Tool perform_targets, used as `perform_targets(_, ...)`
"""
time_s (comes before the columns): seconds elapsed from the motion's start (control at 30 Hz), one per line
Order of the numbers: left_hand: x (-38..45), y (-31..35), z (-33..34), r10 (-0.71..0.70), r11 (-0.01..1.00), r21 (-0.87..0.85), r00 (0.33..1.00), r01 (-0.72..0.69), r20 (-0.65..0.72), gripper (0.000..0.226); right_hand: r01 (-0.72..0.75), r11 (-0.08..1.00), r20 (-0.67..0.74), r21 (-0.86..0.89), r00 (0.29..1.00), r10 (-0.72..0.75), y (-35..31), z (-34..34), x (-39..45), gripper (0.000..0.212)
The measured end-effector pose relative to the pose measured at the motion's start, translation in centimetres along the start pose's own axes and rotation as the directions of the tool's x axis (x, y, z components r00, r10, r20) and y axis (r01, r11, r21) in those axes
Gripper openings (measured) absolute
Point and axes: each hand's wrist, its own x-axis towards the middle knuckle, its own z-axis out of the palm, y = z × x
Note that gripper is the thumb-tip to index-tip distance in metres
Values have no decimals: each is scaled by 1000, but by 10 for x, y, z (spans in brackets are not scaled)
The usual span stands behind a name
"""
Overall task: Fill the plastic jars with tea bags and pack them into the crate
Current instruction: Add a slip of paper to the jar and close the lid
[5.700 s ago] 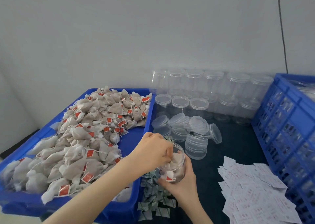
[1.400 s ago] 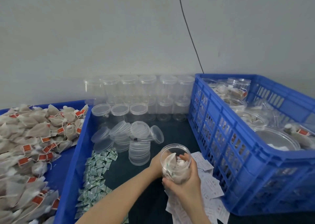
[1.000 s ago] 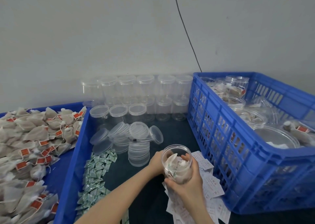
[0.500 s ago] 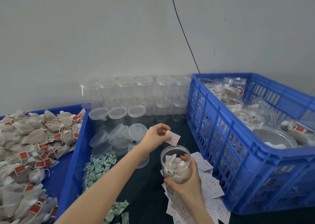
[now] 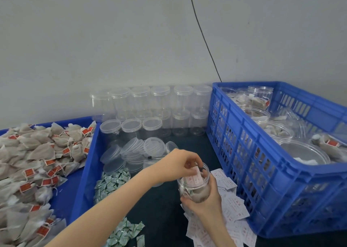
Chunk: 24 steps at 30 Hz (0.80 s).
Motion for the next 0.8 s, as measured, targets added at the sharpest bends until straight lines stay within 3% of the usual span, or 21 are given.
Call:
perform_targets(0.13,-2,6,5,33,932,360,999,-35,12,28,-10,1000,9,-4,1000,10,2,0,1,100)
perform_targets(0.23,-3,7,7,115,886,454,993,-91,-27,29,5,1000,10,-8,1000,-5,2,-1,1,99)
perform_targets(0.33,-6,3,1,145,938,335,979,-89,-144,22,27,1000,-12,3,1000,-27,0,-3,1,87)
perform_targets(0.4,-10,-3,-2,85,988,140,980,-60,-178,29,31,999,-22,25,999,-30,-3,-4,1,82)
perform_targets(0.53,-24,-16,4,-73,975,-211,997,75,21,82,67,997,-16,48,998,-66,-9,-4,3,83)
perform_targets(0.63,-29,-22,14,-98,956,-275,995,103,33,105,65,995,15,78,998,-66,-10,-2,7,88)
perform_targets(0.8,-32,-27,15,-159,919,-378,983,113,-93,110,25,991,203,132,978,-52,-21,-6,12,100)
